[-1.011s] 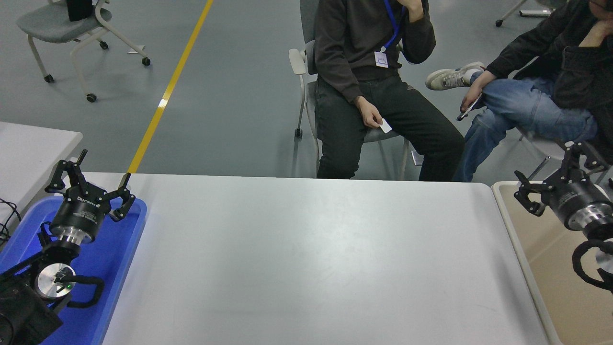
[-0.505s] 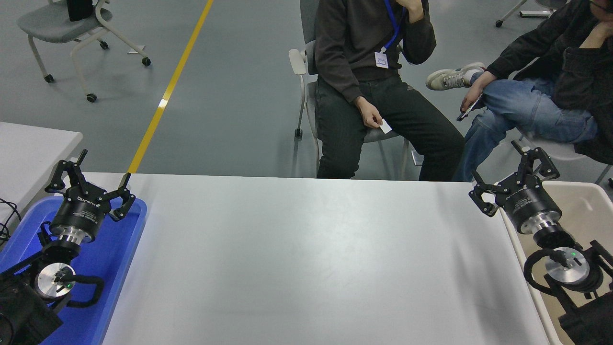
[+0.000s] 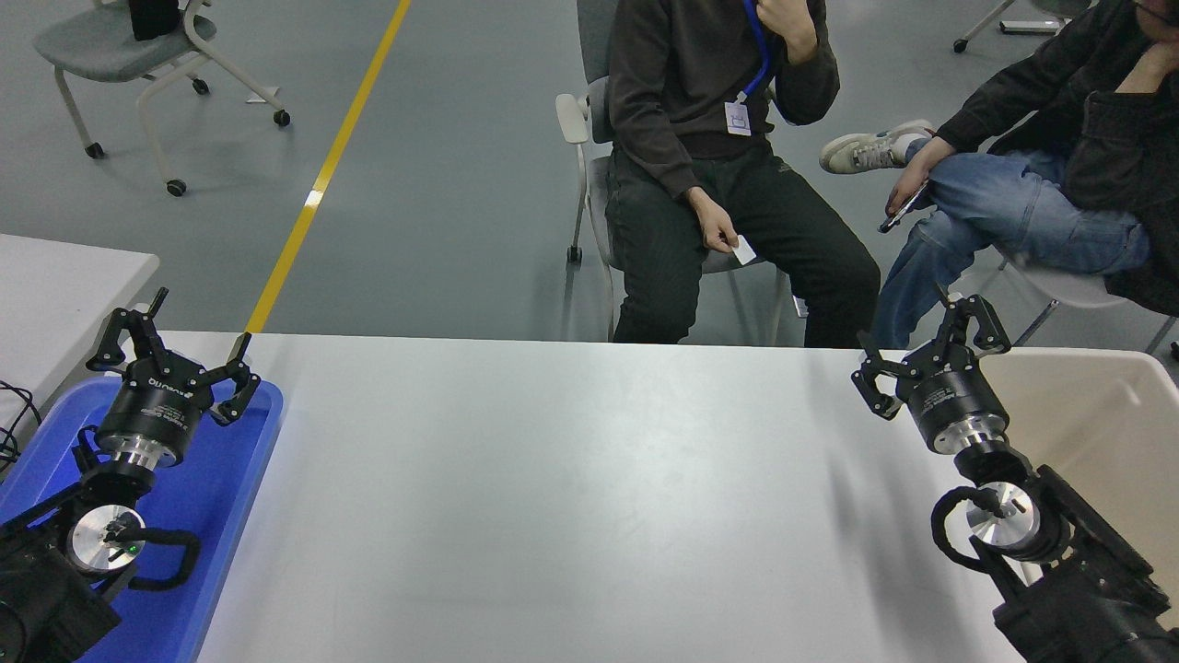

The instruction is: Clean the table surface

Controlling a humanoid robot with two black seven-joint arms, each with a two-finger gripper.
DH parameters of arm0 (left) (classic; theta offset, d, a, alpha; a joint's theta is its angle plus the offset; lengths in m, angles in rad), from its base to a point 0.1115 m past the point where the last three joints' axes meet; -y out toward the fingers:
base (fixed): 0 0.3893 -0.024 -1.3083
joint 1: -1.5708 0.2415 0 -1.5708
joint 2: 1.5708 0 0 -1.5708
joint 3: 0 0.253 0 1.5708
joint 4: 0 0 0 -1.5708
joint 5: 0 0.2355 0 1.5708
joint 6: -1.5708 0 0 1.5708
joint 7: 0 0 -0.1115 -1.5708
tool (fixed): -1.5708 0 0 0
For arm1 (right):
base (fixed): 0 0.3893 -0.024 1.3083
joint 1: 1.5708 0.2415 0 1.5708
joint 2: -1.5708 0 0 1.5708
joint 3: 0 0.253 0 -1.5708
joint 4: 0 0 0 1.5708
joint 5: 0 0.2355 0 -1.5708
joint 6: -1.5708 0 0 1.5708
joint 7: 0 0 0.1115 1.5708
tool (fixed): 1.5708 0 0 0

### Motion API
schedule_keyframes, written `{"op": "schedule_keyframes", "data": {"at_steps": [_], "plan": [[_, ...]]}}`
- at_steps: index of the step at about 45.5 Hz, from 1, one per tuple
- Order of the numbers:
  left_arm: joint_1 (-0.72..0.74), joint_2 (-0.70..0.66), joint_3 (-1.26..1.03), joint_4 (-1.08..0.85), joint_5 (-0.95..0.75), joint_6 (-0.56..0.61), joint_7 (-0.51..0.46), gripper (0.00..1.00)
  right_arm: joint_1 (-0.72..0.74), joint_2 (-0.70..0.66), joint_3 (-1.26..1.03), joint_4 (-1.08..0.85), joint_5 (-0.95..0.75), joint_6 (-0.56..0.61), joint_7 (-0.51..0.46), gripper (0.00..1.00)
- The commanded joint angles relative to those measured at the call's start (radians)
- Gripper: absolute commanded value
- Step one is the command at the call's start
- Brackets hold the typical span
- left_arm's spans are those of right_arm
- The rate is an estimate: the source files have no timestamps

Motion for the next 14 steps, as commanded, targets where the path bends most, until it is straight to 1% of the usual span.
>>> {"op": "schedule_keyframes", "data": {"at_steps": [1, 14], "plan": [[0.000, -0.001, 0.000, 0.000, 0.000, -0.001, 0.000, 1.00, 0.019, 0.016, -0.019, -0.044, -0.047, -0.007, 0.037, 1.00], [0.000, -0.001, 0.000, 0.000, 0.000, -0.001, 0.000, 1.00, 0.025, 0.018, -0.017, -0.084, -0.076, -0.041, 0.049, 1.00]]}}
